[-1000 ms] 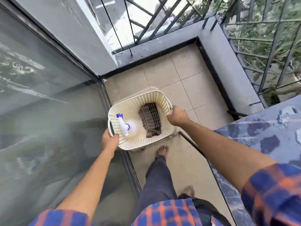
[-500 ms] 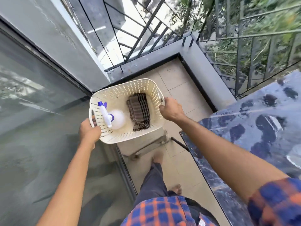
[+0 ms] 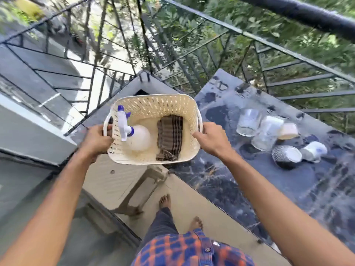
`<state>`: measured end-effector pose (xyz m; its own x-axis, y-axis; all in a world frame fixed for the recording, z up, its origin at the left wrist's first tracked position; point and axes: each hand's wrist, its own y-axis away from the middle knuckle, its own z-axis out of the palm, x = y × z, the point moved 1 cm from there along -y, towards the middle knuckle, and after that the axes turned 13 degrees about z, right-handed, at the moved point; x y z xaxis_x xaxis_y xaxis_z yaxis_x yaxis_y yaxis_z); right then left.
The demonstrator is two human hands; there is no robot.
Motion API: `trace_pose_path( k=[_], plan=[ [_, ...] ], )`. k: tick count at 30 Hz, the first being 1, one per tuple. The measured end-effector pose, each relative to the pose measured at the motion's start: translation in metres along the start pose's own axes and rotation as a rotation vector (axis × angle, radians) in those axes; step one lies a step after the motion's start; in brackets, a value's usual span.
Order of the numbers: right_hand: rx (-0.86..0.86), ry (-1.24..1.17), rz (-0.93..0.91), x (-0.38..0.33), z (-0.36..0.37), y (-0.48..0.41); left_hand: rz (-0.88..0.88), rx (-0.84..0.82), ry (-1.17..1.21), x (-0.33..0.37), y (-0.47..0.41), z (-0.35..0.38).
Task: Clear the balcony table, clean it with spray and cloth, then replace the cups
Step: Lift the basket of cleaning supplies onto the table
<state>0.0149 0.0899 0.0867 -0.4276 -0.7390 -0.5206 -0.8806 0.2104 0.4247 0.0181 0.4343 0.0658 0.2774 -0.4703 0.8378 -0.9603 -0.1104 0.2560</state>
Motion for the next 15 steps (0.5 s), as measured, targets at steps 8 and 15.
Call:
trace_pose_path(
  k=[8,15],
  plan=[
    [0.148,-0.199,0.422,0.139,-0.021,0.056,0.167,-0.447,-0.179,0.045,-0.027,0.121],
    [0.189,-0.283,0.579,0.167,-0.003,0.081,0.242,-0.577,-0.341,0.062,-0.039,0.161]
  ],
)
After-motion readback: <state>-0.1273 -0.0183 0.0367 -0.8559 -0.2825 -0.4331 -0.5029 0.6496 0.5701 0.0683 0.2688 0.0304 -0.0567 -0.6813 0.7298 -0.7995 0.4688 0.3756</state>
